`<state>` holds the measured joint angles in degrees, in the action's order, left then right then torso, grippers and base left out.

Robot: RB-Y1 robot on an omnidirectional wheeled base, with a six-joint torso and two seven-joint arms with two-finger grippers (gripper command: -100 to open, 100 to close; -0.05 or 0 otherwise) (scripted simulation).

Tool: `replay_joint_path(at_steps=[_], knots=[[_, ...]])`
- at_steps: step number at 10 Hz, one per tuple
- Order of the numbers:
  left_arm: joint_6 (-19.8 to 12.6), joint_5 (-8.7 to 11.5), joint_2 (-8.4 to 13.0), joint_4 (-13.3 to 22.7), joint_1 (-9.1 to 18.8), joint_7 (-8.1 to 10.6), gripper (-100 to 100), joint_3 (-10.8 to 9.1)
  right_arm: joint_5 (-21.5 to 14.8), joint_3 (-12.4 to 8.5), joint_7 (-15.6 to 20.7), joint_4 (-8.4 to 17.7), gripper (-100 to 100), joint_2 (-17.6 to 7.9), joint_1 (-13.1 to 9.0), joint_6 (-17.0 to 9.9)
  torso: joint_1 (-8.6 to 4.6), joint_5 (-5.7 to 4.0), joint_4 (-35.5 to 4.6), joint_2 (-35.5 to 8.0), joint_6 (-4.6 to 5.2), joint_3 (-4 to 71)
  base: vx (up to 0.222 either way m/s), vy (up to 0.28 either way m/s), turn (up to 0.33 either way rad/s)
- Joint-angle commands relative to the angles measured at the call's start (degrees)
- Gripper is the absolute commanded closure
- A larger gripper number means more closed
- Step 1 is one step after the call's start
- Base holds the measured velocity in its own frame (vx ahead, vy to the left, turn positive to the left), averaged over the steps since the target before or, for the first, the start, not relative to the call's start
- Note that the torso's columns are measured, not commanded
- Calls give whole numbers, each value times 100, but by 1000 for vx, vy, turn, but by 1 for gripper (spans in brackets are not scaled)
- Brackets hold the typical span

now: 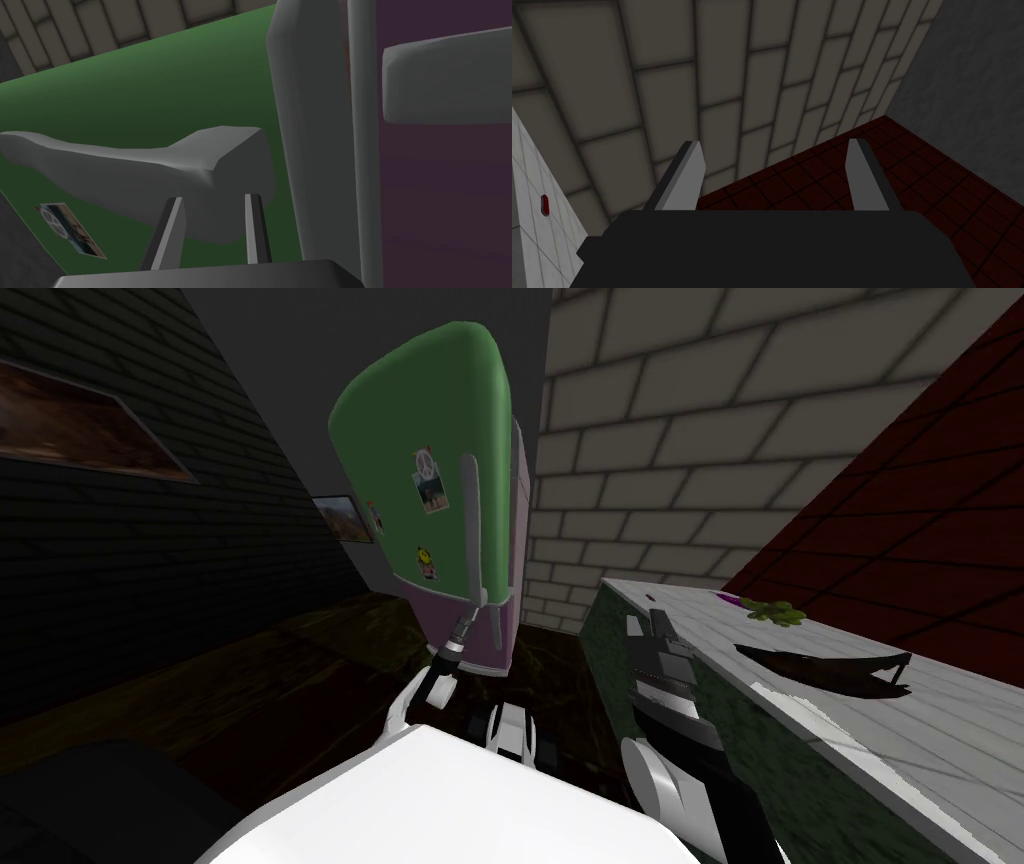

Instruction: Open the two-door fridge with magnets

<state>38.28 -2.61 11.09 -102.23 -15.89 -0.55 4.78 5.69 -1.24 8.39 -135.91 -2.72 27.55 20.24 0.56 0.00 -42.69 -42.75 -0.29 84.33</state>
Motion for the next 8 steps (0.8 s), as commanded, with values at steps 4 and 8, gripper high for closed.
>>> replay_joint_path(at_steps=[4, 8], knots=[[30, -30, 464, -479, -211, 426, 100, 346, 0, 0, 0, 0, 0, 1, 2, 0, -25, -19, -21, 50, -18, 42, -234, 203, -78], [93, -88, 773, -638, -495, 655, 100, 629, 0, 1, 0, 0, 0, 1, 3, 0, -41, -11, -8, 25, 0, 18, -154, 160, -78]])
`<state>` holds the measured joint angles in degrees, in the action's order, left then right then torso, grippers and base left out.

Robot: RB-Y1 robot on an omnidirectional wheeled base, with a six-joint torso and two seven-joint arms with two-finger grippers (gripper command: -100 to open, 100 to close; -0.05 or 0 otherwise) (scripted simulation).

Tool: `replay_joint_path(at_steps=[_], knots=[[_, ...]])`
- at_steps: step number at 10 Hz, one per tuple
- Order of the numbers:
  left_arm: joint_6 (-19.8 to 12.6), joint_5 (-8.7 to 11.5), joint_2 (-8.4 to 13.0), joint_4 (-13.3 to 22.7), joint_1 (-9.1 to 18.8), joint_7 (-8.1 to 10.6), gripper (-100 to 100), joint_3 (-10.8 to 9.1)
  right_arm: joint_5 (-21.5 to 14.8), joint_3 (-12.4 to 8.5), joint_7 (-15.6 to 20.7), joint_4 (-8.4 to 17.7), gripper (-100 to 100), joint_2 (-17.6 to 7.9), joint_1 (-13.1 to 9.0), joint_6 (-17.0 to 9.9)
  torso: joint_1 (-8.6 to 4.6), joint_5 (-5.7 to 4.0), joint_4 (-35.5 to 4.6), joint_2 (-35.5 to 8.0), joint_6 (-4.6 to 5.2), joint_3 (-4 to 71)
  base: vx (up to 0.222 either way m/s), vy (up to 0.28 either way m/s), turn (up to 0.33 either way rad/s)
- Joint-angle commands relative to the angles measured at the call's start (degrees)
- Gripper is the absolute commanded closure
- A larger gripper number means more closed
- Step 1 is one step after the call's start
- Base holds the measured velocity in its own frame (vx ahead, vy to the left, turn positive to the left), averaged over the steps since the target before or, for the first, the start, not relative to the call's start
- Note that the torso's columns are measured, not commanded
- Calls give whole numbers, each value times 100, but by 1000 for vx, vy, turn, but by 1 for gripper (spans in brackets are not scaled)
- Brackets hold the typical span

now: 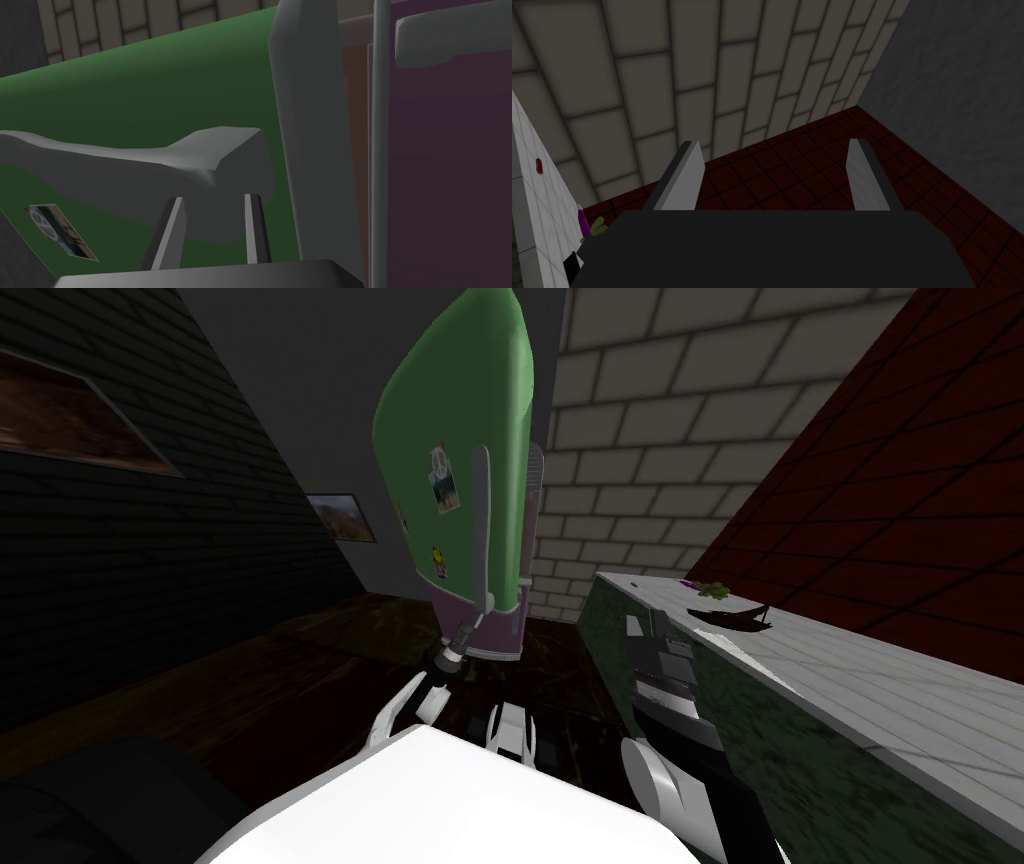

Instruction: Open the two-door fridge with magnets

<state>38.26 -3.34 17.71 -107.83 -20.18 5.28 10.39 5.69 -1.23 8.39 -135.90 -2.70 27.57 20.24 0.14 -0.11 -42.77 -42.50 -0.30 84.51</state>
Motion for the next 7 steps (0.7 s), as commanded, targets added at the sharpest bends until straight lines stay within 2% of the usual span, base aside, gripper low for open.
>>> replay_joint_path(at_steps=[1, 2, 5, 6, 7], knots=[[190, -30, 220, -156, -131, 145, 100, 136, 0, 0, 0, -1, 0, -1, 0, 0, -10, -2, 22, 15, 20, 10, -157, 234, -117], [190, -30, 220, -156, -131, 145, 100, 136, 0, -1, 0, -1, 0, -1, -1, 0, 15, 6, 20, 2, 20, 2, -122, 212, -60], [475, -75, 550, -390, -327, 361, 100, 341, 0, -1, 0, 0, 0, -2, -1, 0, 59, 15, 3, -1, -2, 5, -187, 253, -73], [475, -75, 550, -390, -327, 361, 100, 341, 0, -1, 0, 0, 0, -2, -1, 0, 45, 8, -5, 3, -2, 10, -147, 216, -27], [570, -91, 660, -468, -392, 434, 100, 409, 0, -1, 0, 0, 0, -1, 0, 0, 28, -1, -8, 23, -3, 26, -124, 226, -51]])
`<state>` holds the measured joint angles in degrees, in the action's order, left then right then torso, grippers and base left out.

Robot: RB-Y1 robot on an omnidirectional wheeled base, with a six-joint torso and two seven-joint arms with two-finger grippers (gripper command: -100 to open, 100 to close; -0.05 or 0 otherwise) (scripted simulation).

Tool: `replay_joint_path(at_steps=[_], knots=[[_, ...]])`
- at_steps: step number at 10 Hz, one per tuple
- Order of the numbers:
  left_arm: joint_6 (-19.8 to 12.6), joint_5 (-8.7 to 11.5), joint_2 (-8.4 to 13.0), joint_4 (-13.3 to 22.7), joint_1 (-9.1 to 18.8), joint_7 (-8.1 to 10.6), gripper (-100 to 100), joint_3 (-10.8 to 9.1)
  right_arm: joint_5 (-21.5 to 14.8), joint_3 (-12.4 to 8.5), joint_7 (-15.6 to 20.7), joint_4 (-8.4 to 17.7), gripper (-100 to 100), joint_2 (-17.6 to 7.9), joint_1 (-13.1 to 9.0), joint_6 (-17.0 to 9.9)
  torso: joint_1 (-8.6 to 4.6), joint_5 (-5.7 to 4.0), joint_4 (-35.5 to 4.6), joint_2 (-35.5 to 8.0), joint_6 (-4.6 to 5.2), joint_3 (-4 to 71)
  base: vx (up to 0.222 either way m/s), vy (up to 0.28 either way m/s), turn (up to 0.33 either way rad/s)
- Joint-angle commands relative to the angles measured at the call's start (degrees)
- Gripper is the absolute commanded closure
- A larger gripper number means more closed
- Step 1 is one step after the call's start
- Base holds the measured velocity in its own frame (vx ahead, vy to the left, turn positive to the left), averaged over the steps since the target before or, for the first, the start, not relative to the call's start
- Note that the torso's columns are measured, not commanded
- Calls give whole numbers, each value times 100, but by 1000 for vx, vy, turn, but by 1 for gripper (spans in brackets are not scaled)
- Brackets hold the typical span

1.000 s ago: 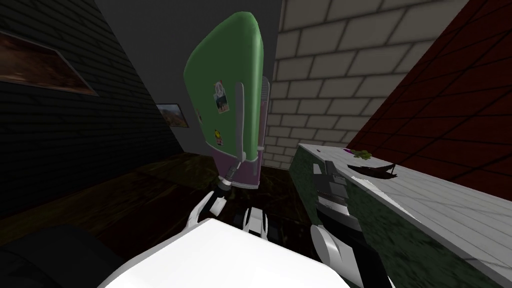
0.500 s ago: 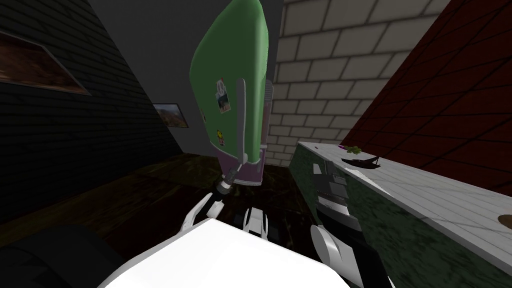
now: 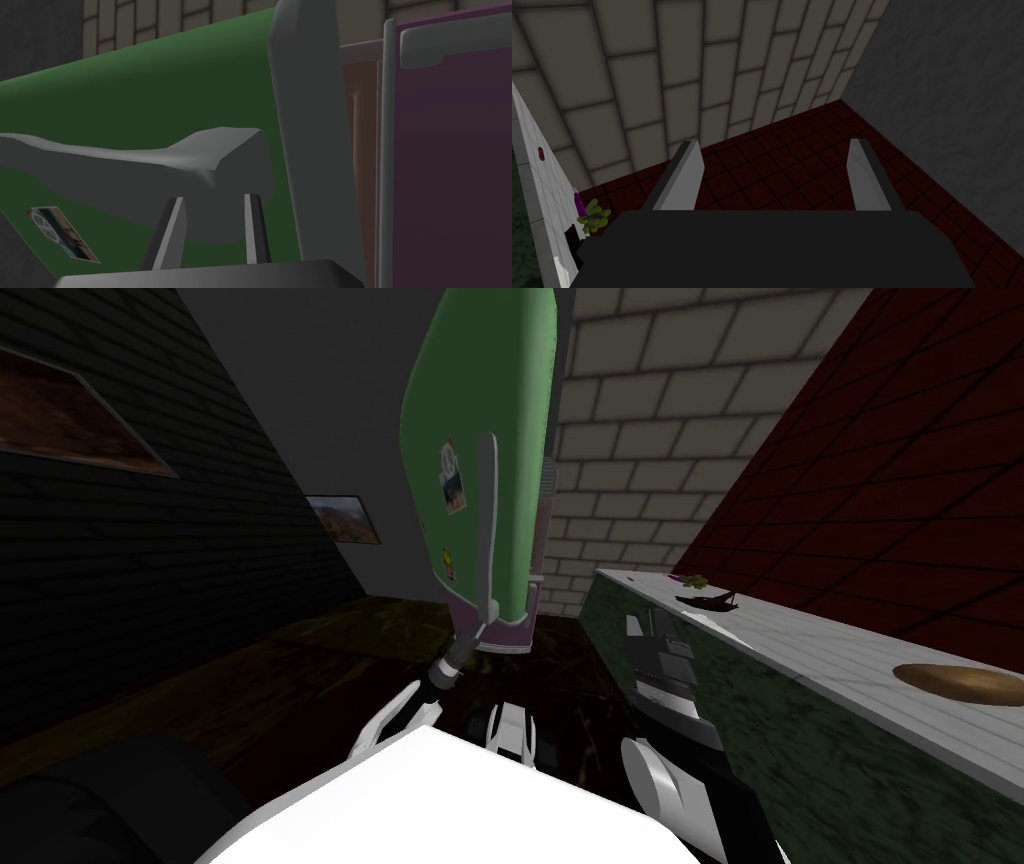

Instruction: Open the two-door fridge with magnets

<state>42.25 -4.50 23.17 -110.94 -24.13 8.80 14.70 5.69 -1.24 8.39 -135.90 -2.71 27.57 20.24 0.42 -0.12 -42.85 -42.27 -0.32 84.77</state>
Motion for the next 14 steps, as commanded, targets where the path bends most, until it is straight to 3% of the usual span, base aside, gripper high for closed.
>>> replay_joint_path(at_steps=[1, 5, 7, 8, 9, 14], knots=[[172, 26, 115, -157, 3, 82, 100, -21, 0, 0, 0, 0, 0, 0, 0, 0, 9, -5, -10, 11, -1, 14, -87, 155, -41], [457, -19, 445, -391, -193, 299, 100, 183, 0, 0, 0, 0, 0, 0, 0, 0, 11, 5, -10, -21, 4, -11, -134, 193, -49], [457, -19, 445, -391, -193, 299, 100, 183, 0, 1, 0, 0, 0, 1, 1, 0, -14, -5, -3, 8, 12, 12, -67, 126, -9], [552, -35, 555, -469, -258, 371, 100, 252, 0, 1, 0, 0, 0, 1, 2, 0, -40, -12, 1, 20, 16, 21, -105, 114, -41], [428, -61, 547, -361, -328, 339, 100, 286, 0, 1, 0, -1, 0, 1, 1, 1, -30, -11, -3, -11, 22, 3, -63, 64, -25], [842, -193, 945, -534, -486, 566, 100, 541, 0, -1, 0, 0, 0, -1, 1, 0, 10, 10, 16, -9, 16, -4, -76, 246, -78]])
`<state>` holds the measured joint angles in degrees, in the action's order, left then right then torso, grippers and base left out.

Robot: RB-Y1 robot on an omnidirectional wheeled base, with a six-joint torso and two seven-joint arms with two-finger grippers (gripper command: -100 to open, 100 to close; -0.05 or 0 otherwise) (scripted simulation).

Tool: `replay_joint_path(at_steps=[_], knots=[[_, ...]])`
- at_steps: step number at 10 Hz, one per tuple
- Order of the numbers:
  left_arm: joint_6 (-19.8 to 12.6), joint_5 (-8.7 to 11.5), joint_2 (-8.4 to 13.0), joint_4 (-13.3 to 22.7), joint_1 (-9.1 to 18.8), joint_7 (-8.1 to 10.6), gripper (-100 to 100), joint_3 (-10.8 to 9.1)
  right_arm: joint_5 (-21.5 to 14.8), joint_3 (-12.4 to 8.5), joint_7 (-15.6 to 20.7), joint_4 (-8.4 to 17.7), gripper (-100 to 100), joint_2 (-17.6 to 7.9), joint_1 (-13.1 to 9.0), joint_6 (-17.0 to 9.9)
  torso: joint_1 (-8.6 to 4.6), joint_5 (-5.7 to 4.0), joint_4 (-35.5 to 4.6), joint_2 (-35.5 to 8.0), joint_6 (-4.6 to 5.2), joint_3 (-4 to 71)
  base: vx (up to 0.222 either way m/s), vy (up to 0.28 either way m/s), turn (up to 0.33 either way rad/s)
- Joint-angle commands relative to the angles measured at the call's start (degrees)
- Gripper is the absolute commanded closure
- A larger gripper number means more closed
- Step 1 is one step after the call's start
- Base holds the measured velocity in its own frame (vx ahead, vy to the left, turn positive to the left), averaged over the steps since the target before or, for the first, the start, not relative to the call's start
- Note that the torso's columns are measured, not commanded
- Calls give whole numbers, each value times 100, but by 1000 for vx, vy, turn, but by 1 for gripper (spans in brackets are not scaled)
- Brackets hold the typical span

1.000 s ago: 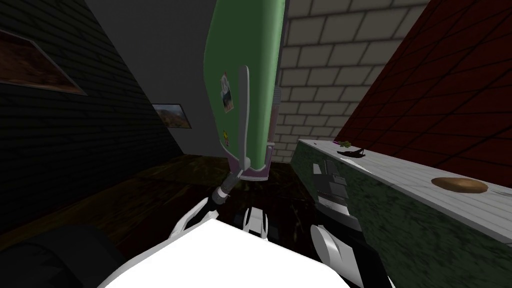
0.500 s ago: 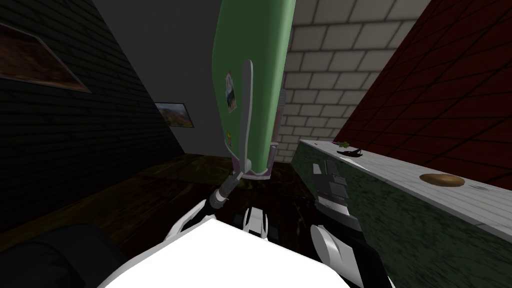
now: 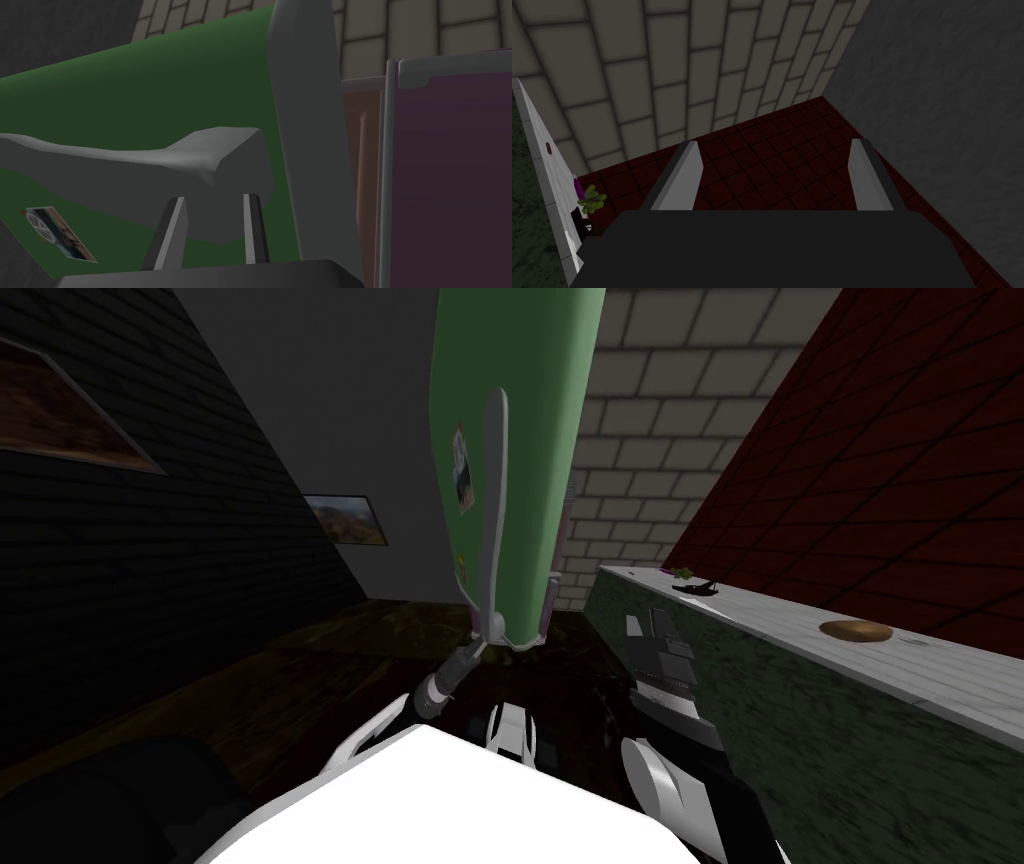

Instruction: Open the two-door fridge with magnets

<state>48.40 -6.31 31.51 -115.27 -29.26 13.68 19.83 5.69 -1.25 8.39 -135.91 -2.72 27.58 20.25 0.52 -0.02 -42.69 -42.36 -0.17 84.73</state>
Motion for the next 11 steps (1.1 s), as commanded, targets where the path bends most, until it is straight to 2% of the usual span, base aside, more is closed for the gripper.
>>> replay_joint_path(at_steps=[1, 3, 4, 6, 7, 8, 9, 11], knots=[[226, -12, 110, -101, 27, 78, 100, 28, 0, 0, 0, 0, 0, 0, 0, 0, -7, -3, -2, 9, 4, 8, -86, 232, -40], [444, -75, 299, -195, -40, 183, 100, 149, 0, 1, 0, 0, 0, 1, 1, 0, -40, -16, 1, 38, 8, 33, -79, 242, -65], [444, -75, 299, -195, -40, 183, 100, 149, 0, 0, 0, 0, 0, 0, 1, 0, -24, -12, -2, 34, 10, 31, -76, 255, -57], [662, -138, 488, -289, -106, 288, 100, 270, 0, 0, 0, 0, 0, 0, 1, 0, -16, -7, 0, 38, 7, 35, -65, 266, -74], [662, -138, 488, -289, -106, 288, 100, 270, 0, 0, 0, 0, 0, 0, 1, 0, -7, -5, 0, 48, 8, 41, -3, 158, 24], [496, -174, 647, -447, -282, 355, -100, 303, 0, 1, 0, 0, 0, 2, 2, 0, -51, -12, 8, 73, 5, 57, 39, 12, 115], [449, -161, 717, -589, -340, 389, -100, 273, 0, 2, 0, -1, 0, 3, 3, 1, -95, -20, 37, 74, 14, 44, 38, -4, 90], [356, -135, 857, -873, -457, 457, -100, 214, 0, 3, 0, -1, 0, 3, 3, 1, -77, -7, 42, 33, 22, 2, 37, -26, 64]])
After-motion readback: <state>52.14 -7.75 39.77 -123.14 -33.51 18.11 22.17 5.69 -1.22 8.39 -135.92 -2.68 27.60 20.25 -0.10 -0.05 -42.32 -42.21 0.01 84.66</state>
